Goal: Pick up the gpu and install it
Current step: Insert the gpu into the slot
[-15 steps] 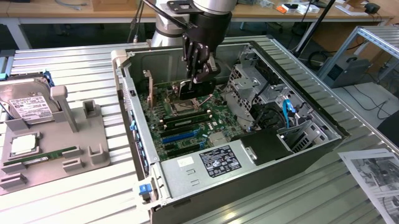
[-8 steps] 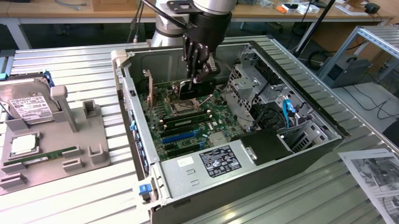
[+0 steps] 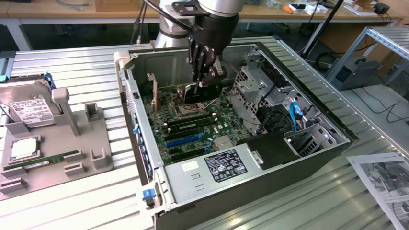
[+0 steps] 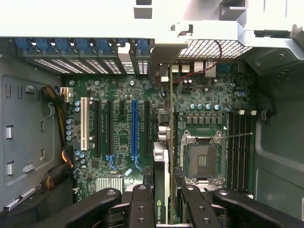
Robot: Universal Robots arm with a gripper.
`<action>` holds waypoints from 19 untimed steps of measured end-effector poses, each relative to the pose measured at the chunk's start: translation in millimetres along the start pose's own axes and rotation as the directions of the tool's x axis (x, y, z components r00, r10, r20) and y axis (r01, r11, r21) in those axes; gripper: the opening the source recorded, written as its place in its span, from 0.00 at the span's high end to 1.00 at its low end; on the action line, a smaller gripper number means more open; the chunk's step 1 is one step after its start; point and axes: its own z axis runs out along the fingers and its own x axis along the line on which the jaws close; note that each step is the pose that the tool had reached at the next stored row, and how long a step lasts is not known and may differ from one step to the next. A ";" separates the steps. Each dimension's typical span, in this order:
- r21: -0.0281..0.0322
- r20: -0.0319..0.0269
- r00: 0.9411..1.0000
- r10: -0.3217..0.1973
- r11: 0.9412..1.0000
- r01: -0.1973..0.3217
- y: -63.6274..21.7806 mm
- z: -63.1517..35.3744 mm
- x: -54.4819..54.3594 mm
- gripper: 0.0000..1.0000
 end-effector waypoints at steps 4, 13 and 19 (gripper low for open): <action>0.000 0.000 1.000 0.000 1.000 0.000 0.0 -0.1 0.3 0.73; 0.000 0.000 1.000 0.000 1.000 0.000 -0.2 5.5 0.5 0.73; 0.000 0.000 1.000 0.000 1.000 0.000 -0.2 6.1 8.2 0.73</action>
